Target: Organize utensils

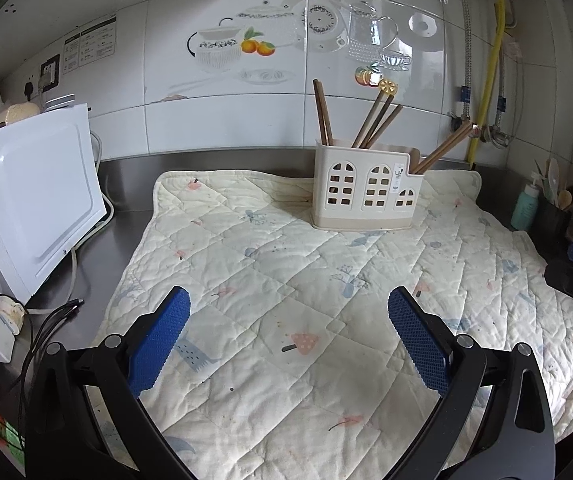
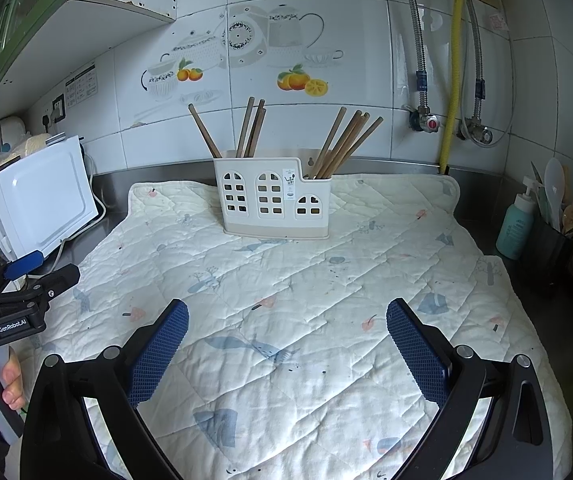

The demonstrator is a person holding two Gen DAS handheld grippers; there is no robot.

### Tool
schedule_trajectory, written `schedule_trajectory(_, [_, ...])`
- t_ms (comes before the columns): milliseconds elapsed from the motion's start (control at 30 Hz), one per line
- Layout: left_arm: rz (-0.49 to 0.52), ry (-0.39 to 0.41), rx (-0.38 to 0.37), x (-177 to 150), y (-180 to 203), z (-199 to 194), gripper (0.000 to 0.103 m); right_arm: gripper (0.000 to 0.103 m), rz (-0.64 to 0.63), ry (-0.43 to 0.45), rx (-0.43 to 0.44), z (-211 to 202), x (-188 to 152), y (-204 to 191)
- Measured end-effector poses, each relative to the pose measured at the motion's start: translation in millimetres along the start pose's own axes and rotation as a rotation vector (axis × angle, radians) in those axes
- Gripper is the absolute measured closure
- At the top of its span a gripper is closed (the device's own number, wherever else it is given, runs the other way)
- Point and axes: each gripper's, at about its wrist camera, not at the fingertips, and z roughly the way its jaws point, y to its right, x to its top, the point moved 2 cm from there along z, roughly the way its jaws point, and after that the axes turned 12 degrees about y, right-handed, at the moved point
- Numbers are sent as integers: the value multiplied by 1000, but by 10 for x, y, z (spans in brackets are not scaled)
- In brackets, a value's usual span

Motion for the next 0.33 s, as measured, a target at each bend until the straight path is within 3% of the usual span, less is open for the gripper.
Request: schedule_trajectory(333, [-12,-22,-13,-20,3,40,5,7,1,-4,0,-3,-7,4])
